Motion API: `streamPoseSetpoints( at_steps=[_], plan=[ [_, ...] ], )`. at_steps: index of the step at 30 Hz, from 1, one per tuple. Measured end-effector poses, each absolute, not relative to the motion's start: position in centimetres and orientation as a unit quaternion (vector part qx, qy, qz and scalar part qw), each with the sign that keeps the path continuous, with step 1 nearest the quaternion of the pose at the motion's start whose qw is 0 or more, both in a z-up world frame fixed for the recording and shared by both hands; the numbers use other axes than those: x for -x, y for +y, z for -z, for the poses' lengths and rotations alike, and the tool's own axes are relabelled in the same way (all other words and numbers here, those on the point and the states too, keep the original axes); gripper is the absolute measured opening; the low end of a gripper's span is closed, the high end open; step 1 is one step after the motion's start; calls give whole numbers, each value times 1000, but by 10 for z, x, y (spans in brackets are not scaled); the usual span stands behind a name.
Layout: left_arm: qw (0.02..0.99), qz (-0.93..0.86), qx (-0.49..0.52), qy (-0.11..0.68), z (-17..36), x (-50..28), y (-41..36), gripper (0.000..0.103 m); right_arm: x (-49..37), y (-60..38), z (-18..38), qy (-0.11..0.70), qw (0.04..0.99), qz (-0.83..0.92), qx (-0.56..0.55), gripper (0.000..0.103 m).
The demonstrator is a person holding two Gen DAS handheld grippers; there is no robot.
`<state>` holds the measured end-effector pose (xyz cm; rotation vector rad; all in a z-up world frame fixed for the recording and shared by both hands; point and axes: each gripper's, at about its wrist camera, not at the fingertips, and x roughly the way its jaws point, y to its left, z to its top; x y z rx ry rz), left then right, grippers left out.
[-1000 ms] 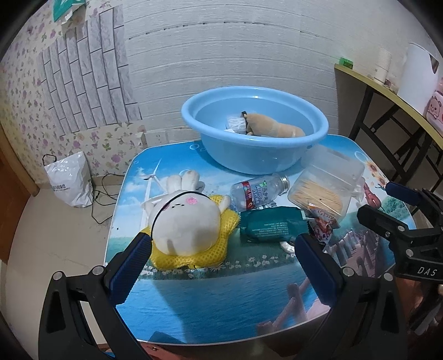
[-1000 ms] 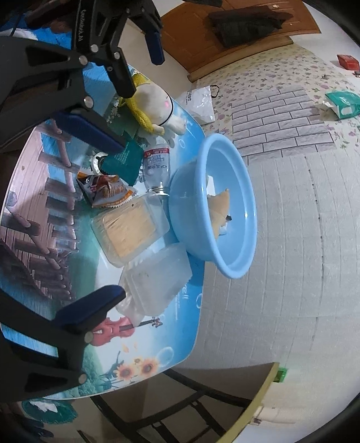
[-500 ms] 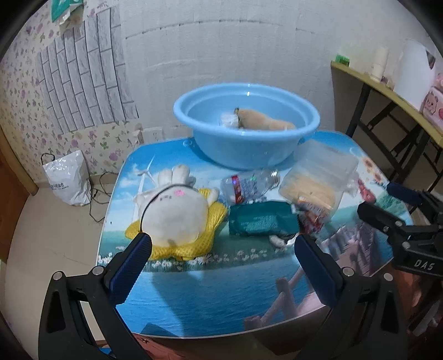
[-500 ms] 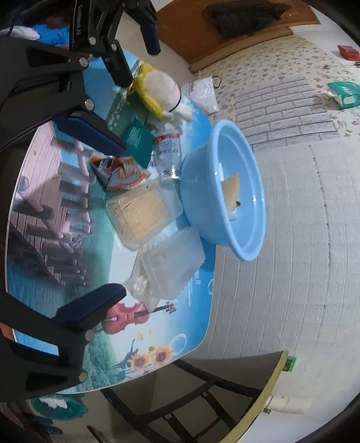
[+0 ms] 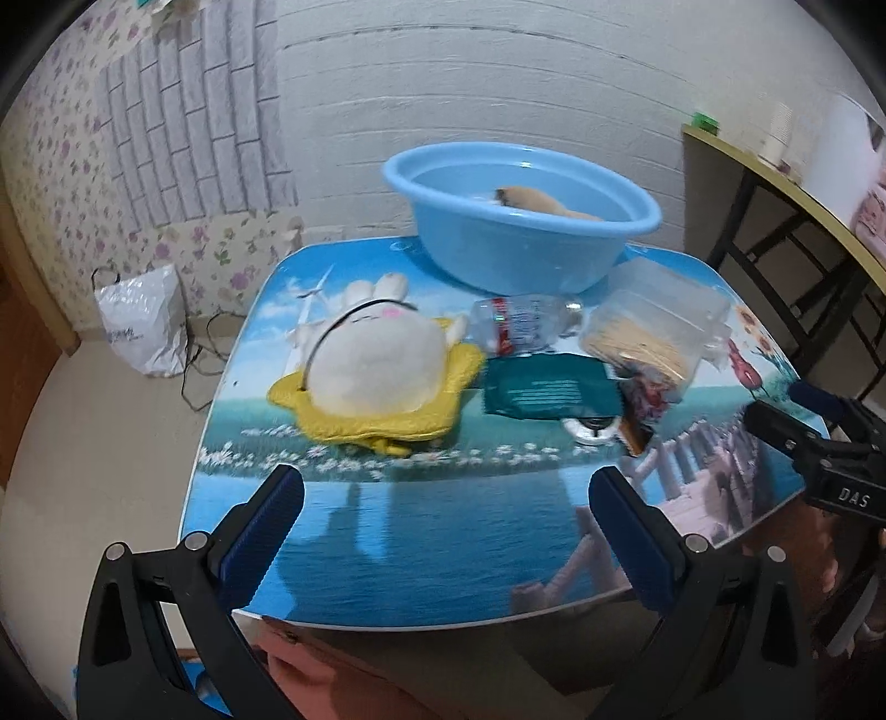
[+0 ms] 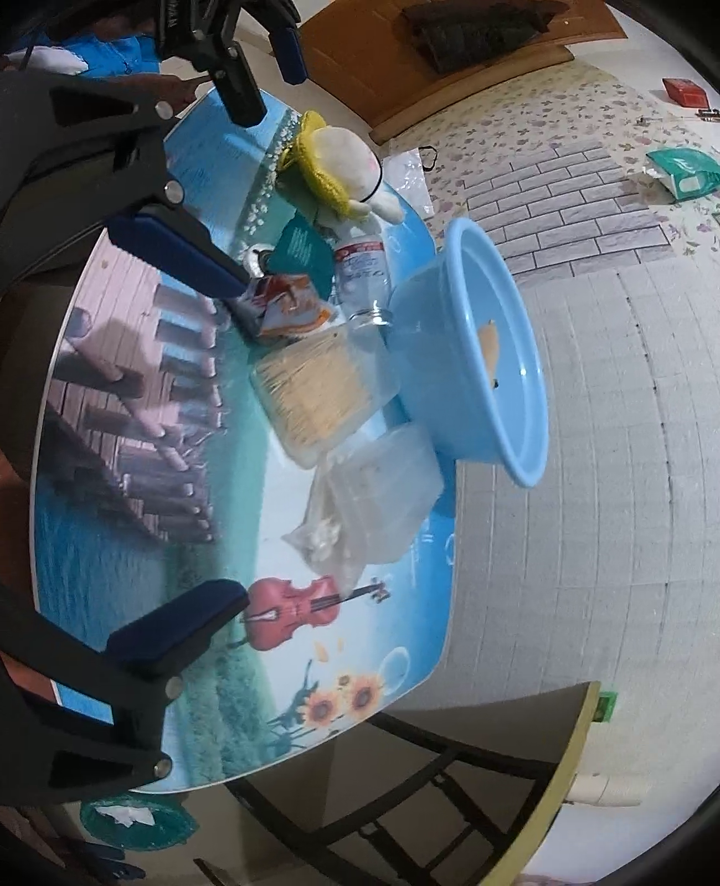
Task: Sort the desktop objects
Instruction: 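Move the left gripper to the white bunny plush while the right gripper approaches the clear plastic box, then close the left gripper on the bunny plush while the right gripper grasps the clear plastic box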
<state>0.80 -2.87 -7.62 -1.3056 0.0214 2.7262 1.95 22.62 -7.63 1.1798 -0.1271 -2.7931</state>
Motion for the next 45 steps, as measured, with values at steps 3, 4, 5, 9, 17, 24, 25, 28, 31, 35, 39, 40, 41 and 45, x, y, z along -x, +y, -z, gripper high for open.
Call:
streamPoseSetpoints(
  at_steps=[3,4,5,9,17,24,25,28,31,35,39,40,41,45],
  plan=[
    [45,-901,432,-7,78,-3,-41,103,-20,231,75,-46,51,921,-382,103],
    [40,-901,432,-8,78,0,-45,103,-19,232,75,-48,52,922,-381,103],
    [36,-902,431,-8,78,2,-49,103,-19,234,74,-49,52,923,-377,103],
    [29,-904,425,-17,74,15,-60,103,-17,239,67,-41,52,932,-357,103],
    [31,-902,429,-36,75,43,-65,103,11,262,65,-52,31,928,-368,103],
    [29,-893,448,-35,88,69,-59,103,36,263,66,-38,39,925,-375,102],
    [27,-891,452,-36,90,72,-59,103,41,262,67,-36,45,925,-376,101],
    [26,-885,464,-38,98,80,-57,103,51,262,72,-34,53,923,-380,99],
    [31,-882,469,-33,103,84,-55,103,59,260,78,-25,54,922,-383,98],
    [33,-875,481,-40,110,90,-53,103,71,260,86,-24,54,917,-395,97],
    [35,-873,485,-42,113,93,-51,103,79,259,91,-21,61,912,-404,88],
    [35,-872,485,-47,113,93,-53,103,81,258,92,-21,65,911,-407,86],
    [35,-872,486,-55,112,93,-55,103,82,258,94,-20,71,908,-413,80],
    [30,-872,485,-64,109,90,-60,84,78,259,94,-27,78,906,-415,66]
  ],
)
